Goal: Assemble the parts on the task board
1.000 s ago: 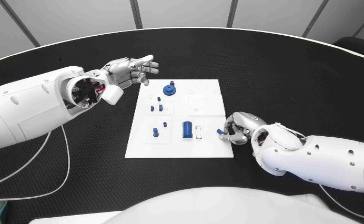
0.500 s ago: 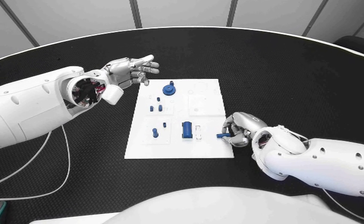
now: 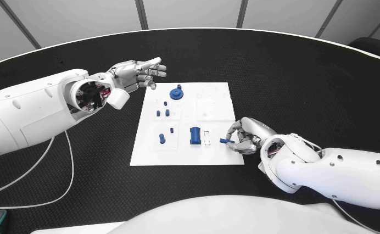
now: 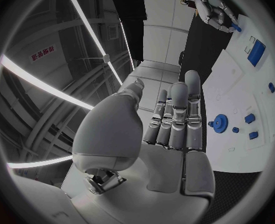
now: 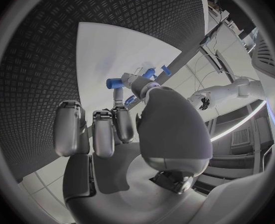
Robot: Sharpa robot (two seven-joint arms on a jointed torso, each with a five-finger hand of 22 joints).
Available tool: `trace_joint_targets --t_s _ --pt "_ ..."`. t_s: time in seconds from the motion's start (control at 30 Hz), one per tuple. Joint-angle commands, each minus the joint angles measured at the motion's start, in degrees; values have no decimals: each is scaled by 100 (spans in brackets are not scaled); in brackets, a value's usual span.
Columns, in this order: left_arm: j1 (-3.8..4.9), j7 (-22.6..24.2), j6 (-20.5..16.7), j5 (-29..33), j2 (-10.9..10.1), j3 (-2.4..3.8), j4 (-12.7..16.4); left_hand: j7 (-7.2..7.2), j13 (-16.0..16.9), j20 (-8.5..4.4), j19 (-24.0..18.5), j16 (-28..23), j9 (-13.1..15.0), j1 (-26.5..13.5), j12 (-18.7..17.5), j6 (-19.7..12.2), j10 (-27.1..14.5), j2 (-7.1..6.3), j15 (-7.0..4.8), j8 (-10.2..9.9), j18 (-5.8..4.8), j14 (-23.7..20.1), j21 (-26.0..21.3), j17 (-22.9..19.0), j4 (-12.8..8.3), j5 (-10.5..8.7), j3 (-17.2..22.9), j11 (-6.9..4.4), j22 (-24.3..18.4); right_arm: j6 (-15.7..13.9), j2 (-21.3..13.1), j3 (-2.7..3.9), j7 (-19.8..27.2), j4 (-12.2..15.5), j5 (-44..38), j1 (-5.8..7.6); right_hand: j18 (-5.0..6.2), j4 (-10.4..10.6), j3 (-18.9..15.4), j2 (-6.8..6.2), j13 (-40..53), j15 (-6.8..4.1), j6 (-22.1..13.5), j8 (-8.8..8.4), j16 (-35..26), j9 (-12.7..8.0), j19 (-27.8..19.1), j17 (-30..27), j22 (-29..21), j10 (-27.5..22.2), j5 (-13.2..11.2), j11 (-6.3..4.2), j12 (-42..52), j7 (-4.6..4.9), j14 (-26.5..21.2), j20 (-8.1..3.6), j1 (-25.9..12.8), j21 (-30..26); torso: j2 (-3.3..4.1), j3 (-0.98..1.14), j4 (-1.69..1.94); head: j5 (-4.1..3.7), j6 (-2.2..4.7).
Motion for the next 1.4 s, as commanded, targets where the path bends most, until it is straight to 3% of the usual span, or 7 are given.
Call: trace_joint_targets --t_s 0.03,0.27,0.6,0.73,1.03,1.4 --pt "0 0 0 0 6 0 -2 2 9 24 -13 -11 -2 34 24 -33 -39 44 10 35 41 -46 -28 -5 -5 -25 -39 -18 -6 -16 62 7 12 -20 148 1 -95 6 24 -1 902 10 -19 18 40 113 415 1369 1084 151 29 -3 40 -13 572 14 -118 34 5 -2 -1 7 0" --pt "0 0 11 0 28 0 -11 2 9 24 -13 -11 -2 34 24 -33 -39 44 10 35 41 -46 -28 -5 -5 -25 -39 -18 -6 -136 307 45 24 -159 286 4 -97 104 -45 -46 916 -2 -14 22 43 143 420 1376 1093 170 7 -17 61 -30 573 3 -412 45 4 -2 -3 7 0" --pt "1 -6 10 0 46 0 -19 2 9 24 -13 -11 -2 34 24 -33 -39 44 10 35 41 -46 -28 -5 -5 -25 -39 -18 -6 -171 598 78 11 -438 313 17 -98 132 -59 -42 925 -7 -3 26 42 150 422 1374 1094 178 5 -22 74 -37 573 -1 -471 46 24 -21 22 6 0" --pt "1 -7 12 0 59 1 -30 2 9 24 -13 -11 -2 34 24 -33 -39 44 10 35 41 -46 -28 -5 -5 -25 -39 -18 -6 -175 719 89 24 -537 349 23 -97 144 -67 -44 925 -8 -3 26 43 152 421 1376 1093 178 5 -24 72 -38 574 -2 -498 42 25 -18 9 15 0" --pt "1 -12 21 0 88 1 -45 2 10 24 -15 -14 -2 56 31 -37 -45 55 10 39 41 -51 -37 -10 14 -26 -65 -18 -11 -36 967 99 0 -802 425 52 -92 174 -82 -45 918 -9 -9 21 34 156 418 1360 1085 172 5 -24 60 -37 570 -5 -556 17 25 -13 19 18 0" --pt "2 -21 24 0 100 1 -53 2 10 24 -15 -14 -2 56 31 -37 -45 55 10 39 41 -51 -37 -10 14 -26 -65 -18 -11 169 1060 101 -41 -892 577 58 -86 284 -131 -42 886 -11 15 30 22 176 413 1339 1074 148 -16 -27 3 -43 565 -7 -753 -20 16 -5 0 39 0"
